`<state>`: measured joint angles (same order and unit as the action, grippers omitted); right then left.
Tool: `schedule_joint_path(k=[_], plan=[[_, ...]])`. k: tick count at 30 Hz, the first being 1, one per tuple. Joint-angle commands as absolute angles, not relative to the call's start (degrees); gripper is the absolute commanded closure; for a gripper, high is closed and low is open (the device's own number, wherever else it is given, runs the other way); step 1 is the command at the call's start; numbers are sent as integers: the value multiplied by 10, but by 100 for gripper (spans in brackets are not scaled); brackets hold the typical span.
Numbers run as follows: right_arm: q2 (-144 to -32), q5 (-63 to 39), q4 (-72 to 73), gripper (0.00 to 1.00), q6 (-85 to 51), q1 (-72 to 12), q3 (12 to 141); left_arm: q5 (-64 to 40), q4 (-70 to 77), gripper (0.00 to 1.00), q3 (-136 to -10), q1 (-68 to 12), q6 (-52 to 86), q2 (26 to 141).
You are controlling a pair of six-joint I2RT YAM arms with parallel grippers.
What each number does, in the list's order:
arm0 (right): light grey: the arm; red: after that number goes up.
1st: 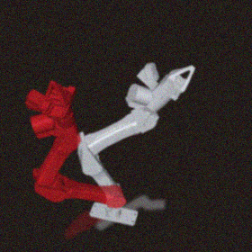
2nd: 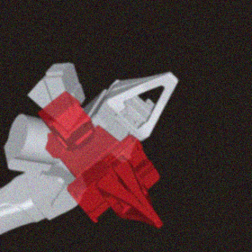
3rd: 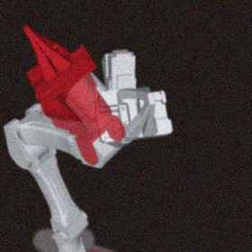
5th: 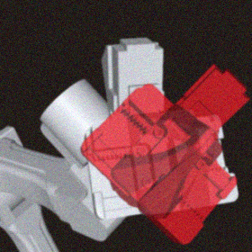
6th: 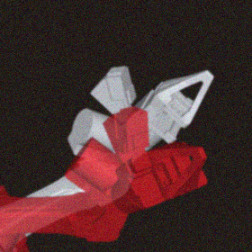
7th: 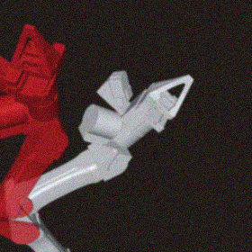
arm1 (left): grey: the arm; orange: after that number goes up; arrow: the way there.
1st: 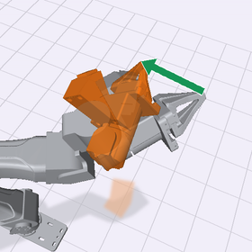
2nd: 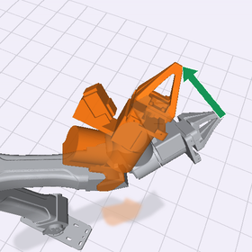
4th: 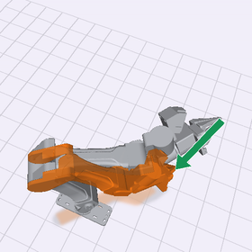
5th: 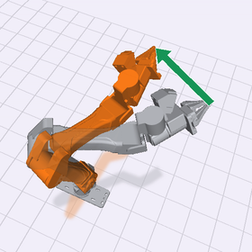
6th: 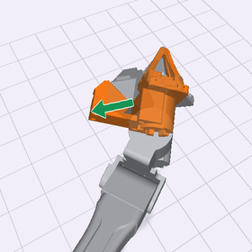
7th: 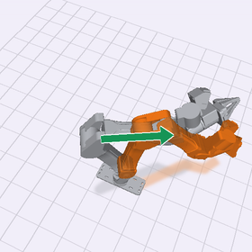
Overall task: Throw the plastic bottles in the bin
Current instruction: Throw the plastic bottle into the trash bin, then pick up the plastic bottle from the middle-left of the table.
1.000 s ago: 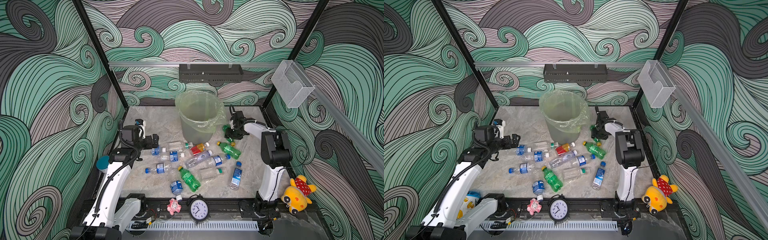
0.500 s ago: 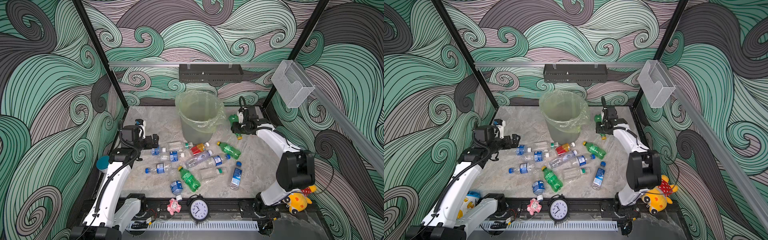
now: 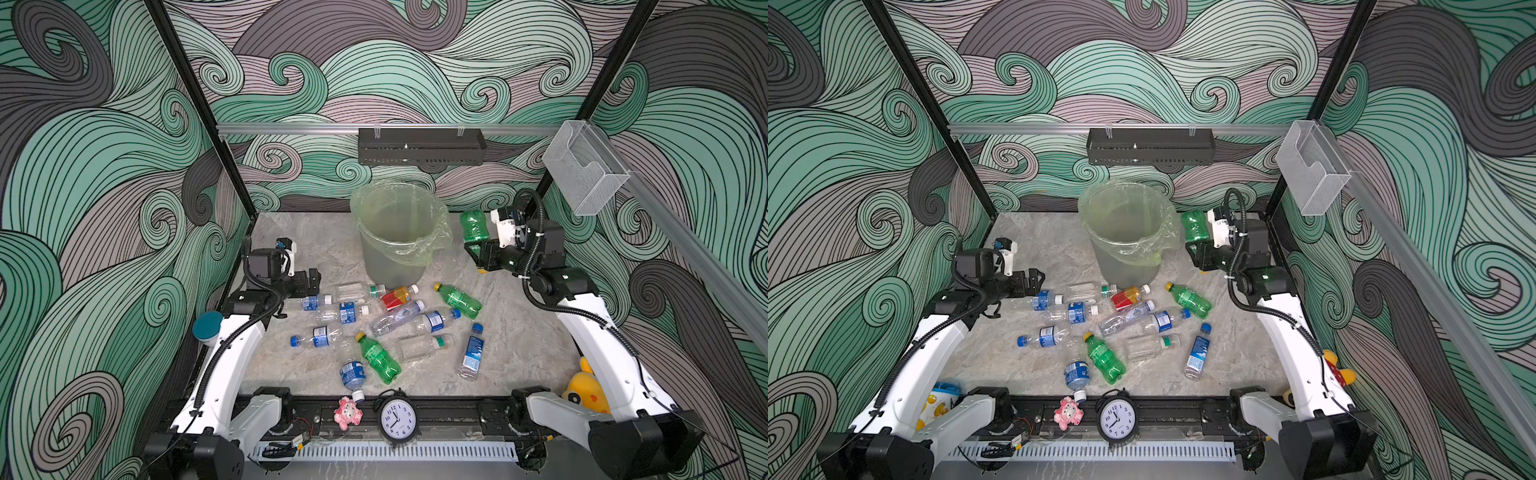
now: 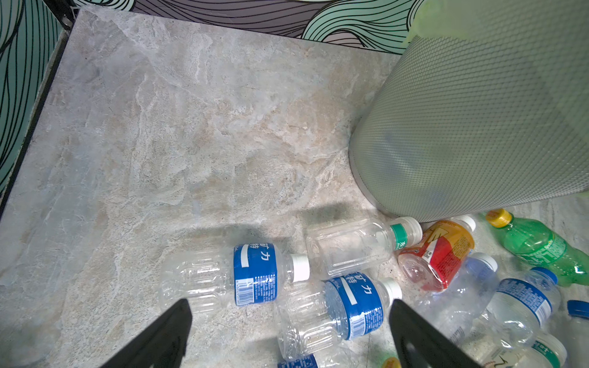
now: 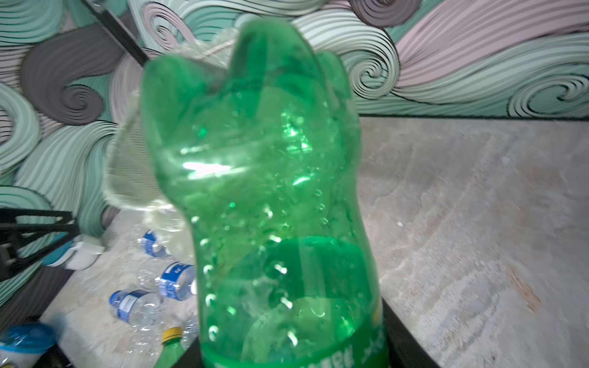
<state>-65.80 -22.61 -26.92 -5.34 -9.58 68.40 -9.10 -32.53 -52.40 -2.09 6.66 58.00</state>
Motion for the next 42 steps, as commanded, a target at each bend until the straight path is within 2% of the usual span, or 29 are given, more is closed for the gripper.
schedule_joint_path(k=[1,8,11,13,19,24,32,37,42], plan=[[-689,-276,-287,46,-15,-123,758,-105,-327,1,-553,-27,56,584],[-894,-182,-369,41,-7,-224,1034,-106,-345,1,-564,-27,55,582],[-980,-150,-441,25,11,-250,1140,-110,-370,1,-578,-27,46,574],[-990,-139,-447,21,12,-255,1150,-110,-387,1,-585,-27,35,567],[-912,-116,-419,15,8,-255,1066,-106,-406,1,-585,-27,12,560],[-803,-93,-373,10,-5,-242,940,-85,-416,1,-596,-27,0,591],[-658,-101,-300,9,-90,-130,714,-57,-465,1,-647,-30,-25,666],[-623,-88,-278,8,-117,-96,622,-48,-497,1,-670,-45,-9,713],[-621,-87,-247,8,-132,-78,577,-21,-518,1,-687,-86,-148,750]])
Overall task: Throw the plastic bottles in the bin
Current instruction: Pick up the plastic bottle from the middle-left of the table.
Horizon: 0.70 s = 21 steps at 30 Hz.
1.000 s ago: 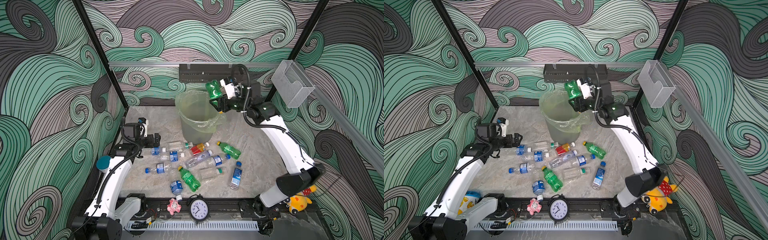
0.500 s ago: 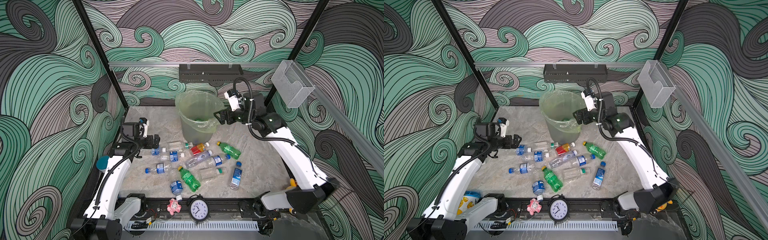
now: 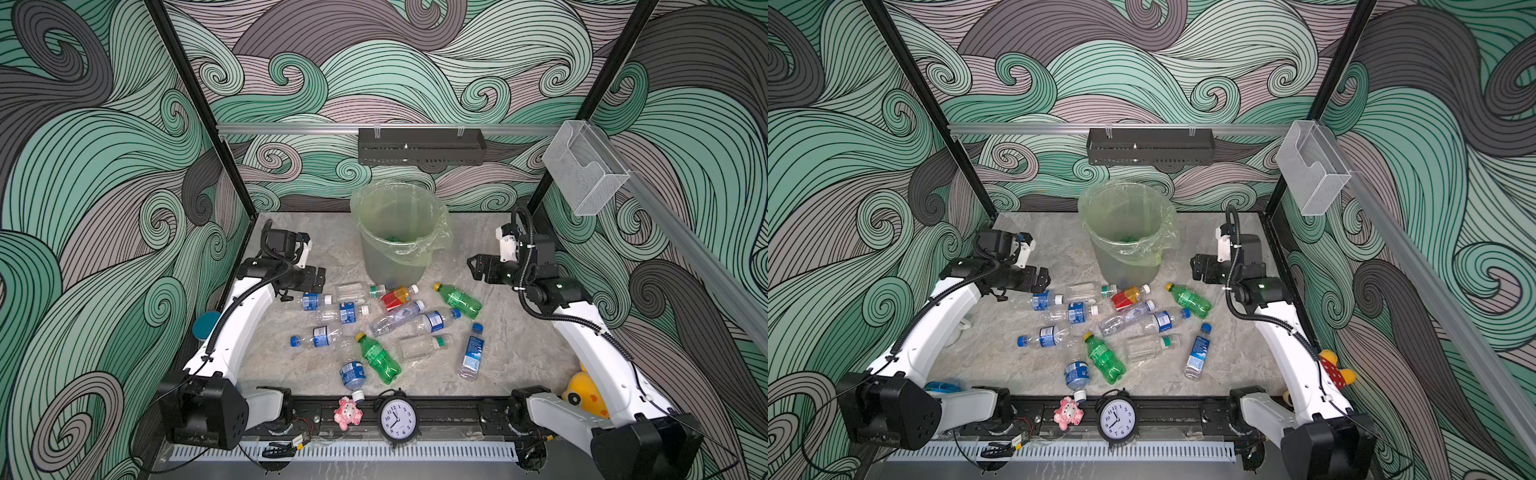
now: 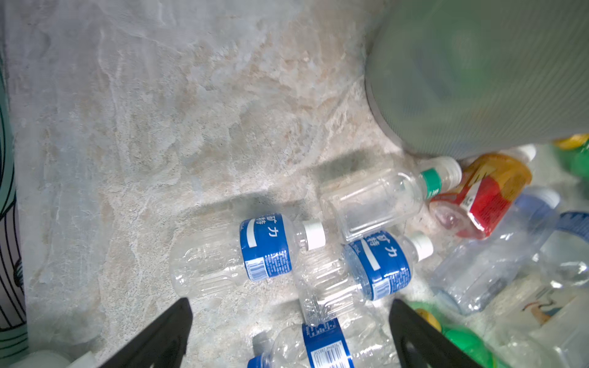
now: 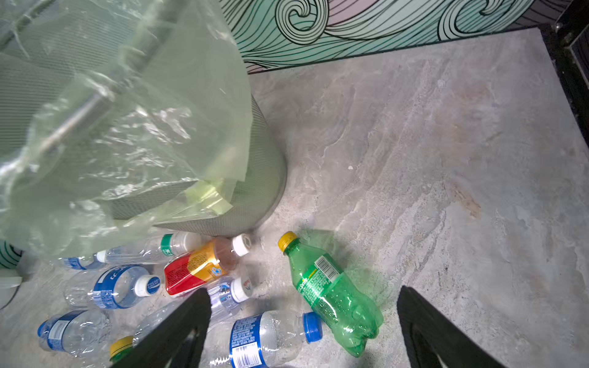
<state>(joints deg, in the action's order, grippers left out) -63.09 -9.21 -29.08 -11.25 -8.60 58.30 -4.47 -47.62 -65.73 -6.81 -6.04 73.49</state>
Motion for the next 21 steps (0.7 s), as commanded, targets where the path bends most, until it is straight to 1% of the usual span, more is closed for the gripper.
schedule_joint_path(k=[1,4,6,7,8,9,15,17,21], plan=[[-625,-90,-244,8,-138,-74,573,-17,-532,1,-698,-90,-181,764],[-636,-99,-239,8,-148,-68,566,-13,-582,1,-729,-92,-256,800],[-635,-101,-233,8,-152,-66,558,17,-606,2,-744,-93,-268,824],[-633,-102,-227,8,-154,-64,553,42,-596,2,-742,-92,-270,835],[-631,-103,-223,7,-156,-63,547,54,-585,5,-733,-92,-293,841],[-630,-104,-220,7,-157,-63,541,59,-575,6,-724,-92,-310,844],[-618,-104,-221,7,-161,-53,518,79,-548,6,-691,-88,-386,869],[-612,-106,-215,7,-165,-50,507,79,-557,10,-684,-86,-416,873],[-610,-115,-211,6,-166,-44,498,74,-541,10,-669,-85,-436,868]])
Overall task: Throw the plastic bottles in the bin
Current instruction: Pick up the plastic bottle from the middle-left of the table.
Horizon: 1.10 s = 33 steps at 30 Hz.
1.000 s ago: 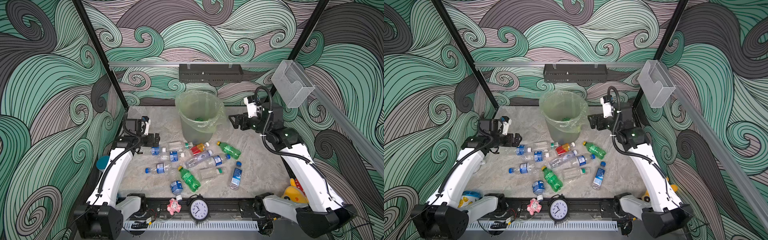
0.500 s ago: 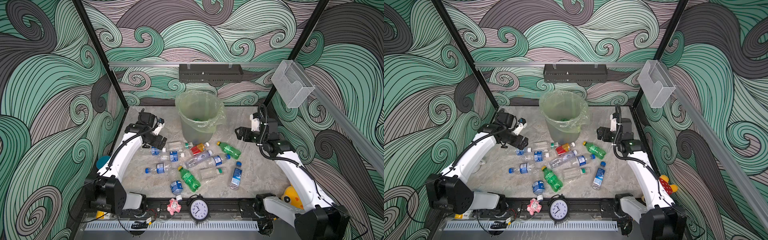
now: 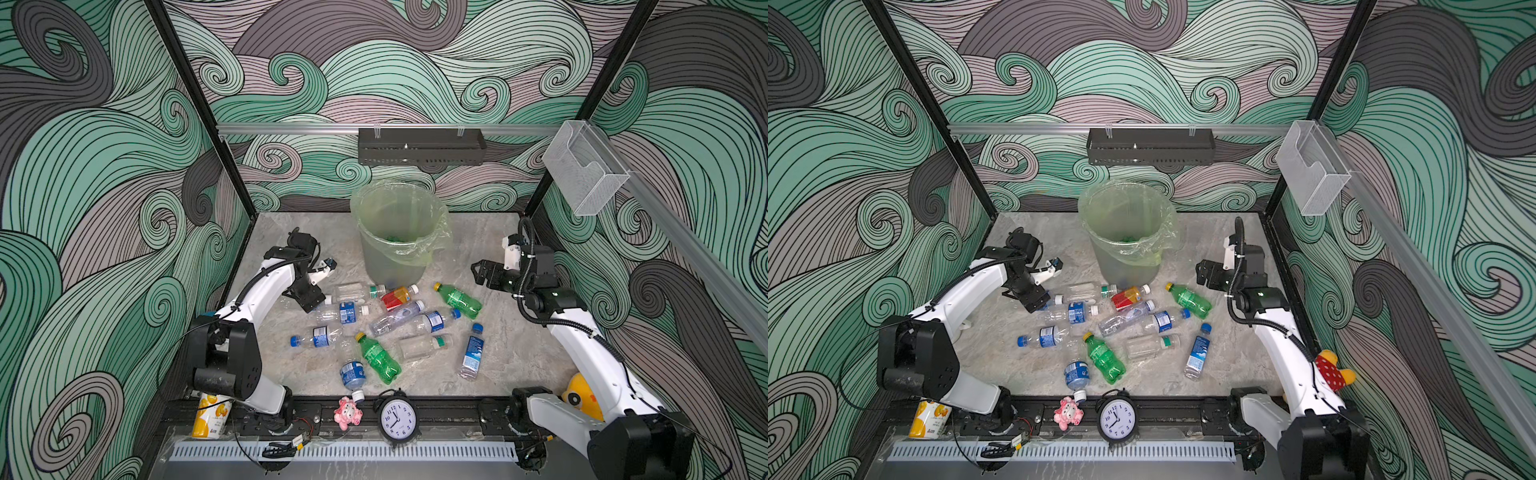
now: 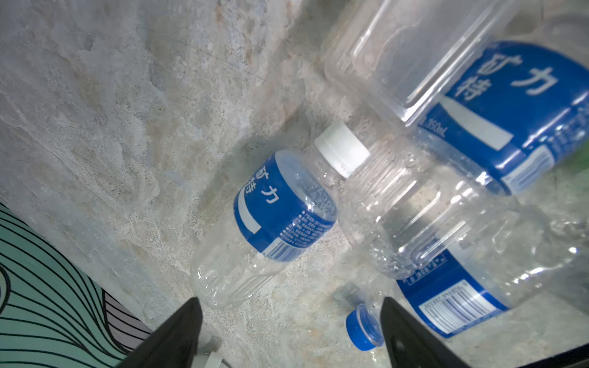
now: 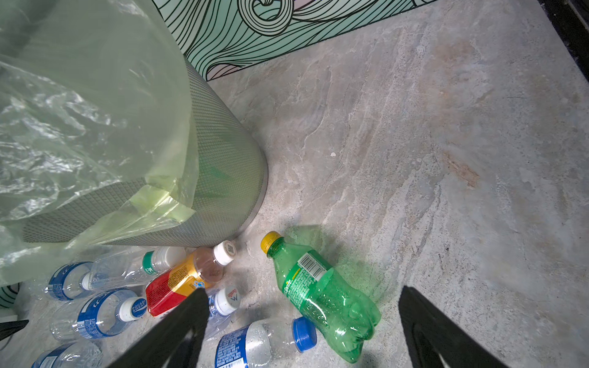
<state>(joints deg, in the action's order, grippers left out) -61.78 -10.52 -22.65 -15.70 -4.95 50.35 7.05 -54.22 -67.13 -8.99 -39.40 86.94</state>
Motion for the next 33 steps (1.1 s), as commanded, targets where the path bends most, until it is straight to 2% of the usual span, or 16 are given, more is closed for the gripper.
schedule_joint_path(k=[1,8,25,29,31,33], plan=[[-611,-116,-210,6,-166,-42,499,72,-537,10,-665,-86,-439,871],[-607,-142,-210,6,-172,-37,501,110,-437,11,-622,-85,-455,901],[-588,-154,-209,6,-175,-34,490,98,-377,18,-632,-84,-443,1007],[-579,-148,-215,6,-169,-33,487,100,-366,26,-615,-83,-440,1002],[-576,-145,-215,6,-168,-33,483,93,-363,33,-613,-83,-435,992],[-577,-143,-213,6,-169,-33,480,84,-358,35,-613,-83,-425,979]])
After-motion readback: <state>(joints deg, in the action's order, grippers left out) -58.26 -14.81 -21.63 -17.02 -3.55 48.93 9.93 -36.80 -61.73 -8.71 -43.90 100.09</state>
